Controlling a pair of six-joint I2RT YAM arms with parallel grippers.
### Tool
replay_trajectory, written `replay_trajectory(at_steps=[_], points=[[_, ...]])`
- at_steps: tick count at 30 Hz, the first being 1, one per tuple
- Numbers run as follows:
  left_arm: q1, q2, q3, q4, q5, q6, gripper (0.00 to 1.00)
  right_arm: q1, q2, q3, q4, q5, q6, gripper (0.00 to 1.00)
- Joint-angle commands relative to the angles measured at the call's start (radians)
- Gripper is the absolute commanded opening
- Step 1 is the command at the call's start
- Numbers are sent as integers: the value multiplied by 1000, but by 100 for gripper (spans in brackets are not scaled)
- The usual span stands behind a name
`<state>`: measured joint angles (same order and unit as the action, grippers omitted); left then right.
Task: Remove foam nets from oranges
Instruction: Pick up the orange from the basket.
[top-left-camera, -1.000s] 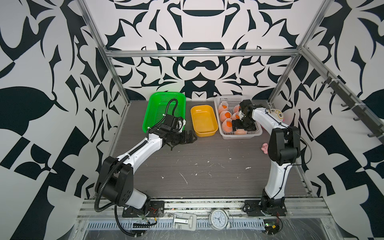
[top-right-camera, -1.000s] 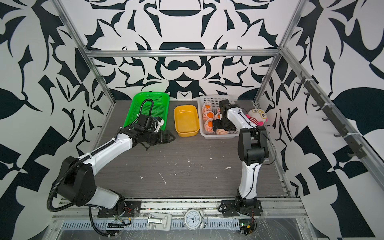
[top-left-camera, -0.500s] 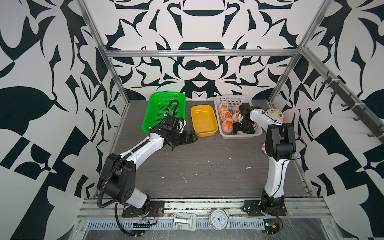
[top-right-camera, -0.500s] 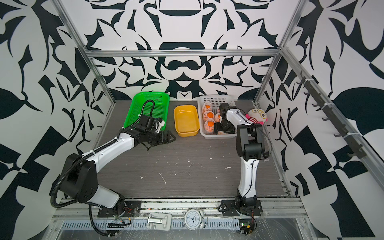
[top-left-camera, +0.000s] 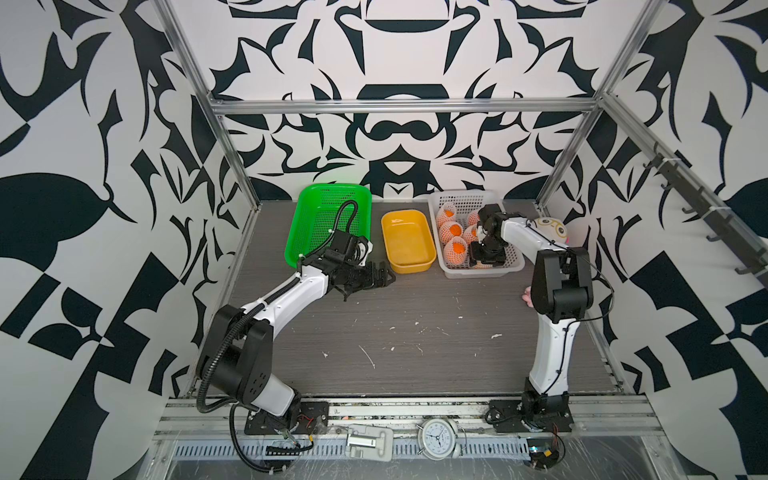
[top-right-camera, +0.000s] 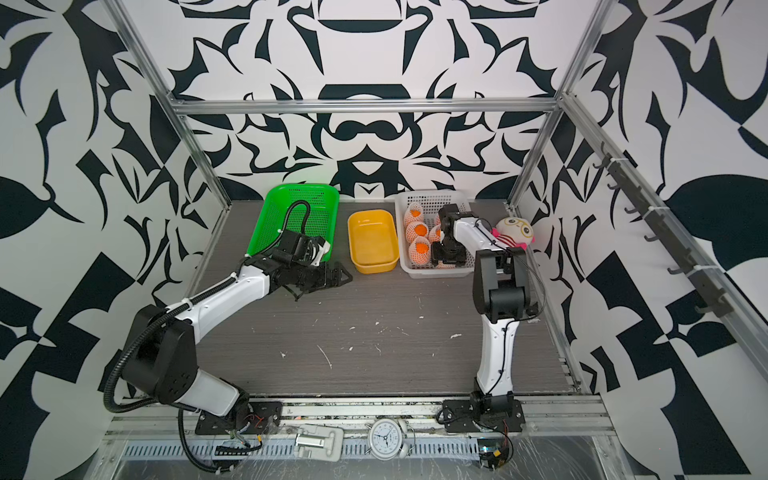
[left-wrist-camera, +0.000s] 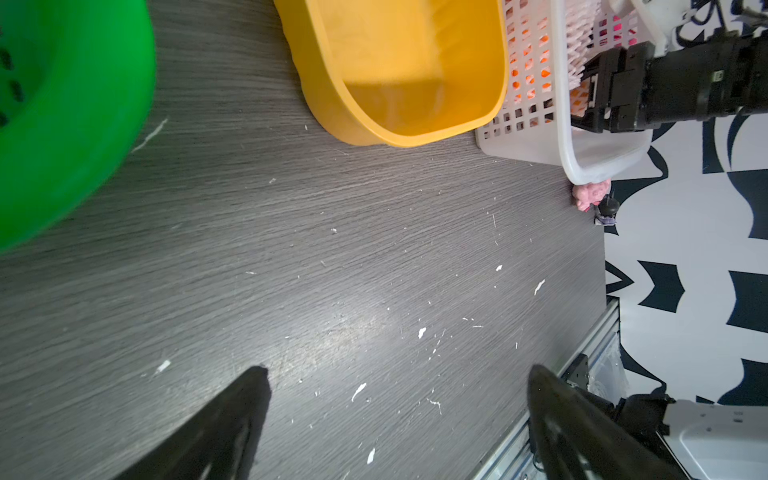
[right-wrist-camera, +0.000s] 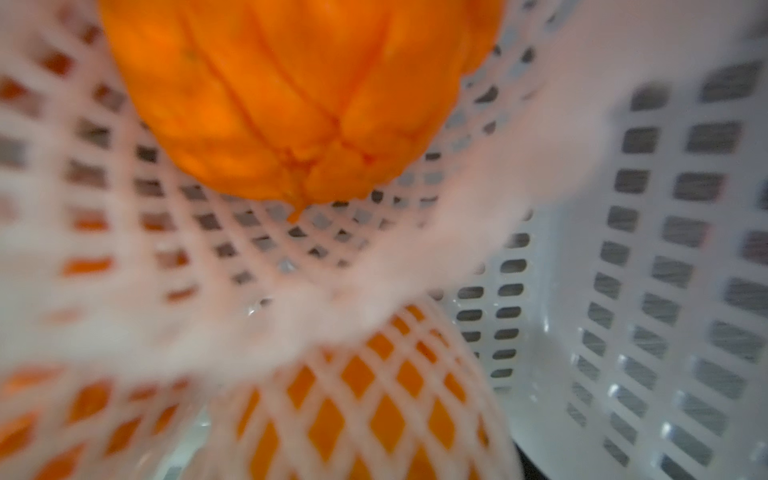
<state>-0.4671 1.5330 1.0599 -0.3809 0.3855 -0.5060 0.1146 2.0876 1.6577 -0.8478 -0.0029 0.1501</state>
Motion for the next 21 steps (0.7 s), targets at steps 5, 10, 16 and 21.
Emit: replay_trajectory(at_steps=[5,10,16,21], points=[[-3,-7,-45,70,17,-48,100,5,-85,10,-10,-25,9,54],[-3,-8,-56,108,44,-88,99,10,-95,-17,-10,-6,3,53],[-3,-37,-54,81,36,-81,99,10,-124,-48,2,-4,1,51],[-4,-38,14,9,35,-57,99,44,-158,-3,-25,10,-1,50]])
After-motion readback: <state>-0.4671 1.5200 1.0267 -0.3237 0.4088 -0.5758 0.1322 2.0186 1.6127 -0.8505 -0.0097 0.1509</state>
